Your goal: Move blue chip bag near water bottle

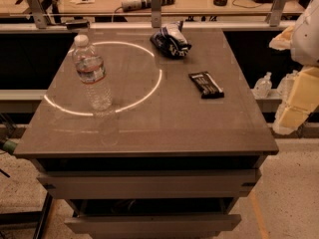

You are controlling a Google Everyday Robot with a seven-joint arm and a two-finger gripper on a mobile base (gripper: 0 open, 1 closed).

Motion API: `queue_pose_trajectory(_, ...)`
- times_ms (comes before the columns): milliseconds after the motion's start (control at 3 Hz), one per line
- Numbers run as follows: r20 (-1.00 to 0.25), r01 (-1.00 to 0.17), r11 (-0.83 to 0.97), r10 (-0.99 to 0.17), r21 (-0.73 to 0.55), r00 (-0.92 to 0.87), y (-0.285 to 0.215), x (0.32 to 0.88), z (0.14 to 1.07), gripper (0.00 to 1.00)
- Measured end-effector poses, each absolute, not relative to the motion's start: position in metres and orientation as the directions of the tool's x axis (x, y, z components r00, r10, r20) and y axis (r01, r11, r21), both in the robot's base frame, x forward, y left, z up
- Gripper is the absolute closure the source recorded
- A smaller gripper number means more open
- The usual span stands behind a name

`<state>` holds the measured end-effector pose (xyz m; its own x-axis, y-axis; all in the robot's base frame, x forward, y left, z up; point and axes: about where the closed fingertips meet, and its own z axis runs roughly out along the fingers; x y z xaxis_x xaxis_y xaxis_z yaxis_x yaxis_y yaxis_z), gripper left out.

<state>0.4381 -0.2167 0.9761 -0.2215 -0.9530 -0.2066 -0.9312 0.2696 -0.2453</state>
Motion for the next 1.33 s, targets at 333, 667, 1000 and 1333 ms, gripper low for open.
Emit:
queue_pose_trajectory(333,-0.207,-0.931,0.27,-0.953,-0.245,-0.222,-0.217,0.438,0.976,0.0)
queue_pose_trajectory(667,-0.257,-0.906,0.32,-0.933,-0.276,-0.251,-0.219,0.444,0.984,0.0)
queue_pose_trajectory(1000,-0.365,-0.862,0.396,-0.89,-0.317,-0.275,-0.222,0.462,0.997,0.0)
queue_pose_trajectory(1333,-0.55,-0.796,0.522,-0.779,-0.305,-0.3,-0.224,0.501,1.006,0.0)
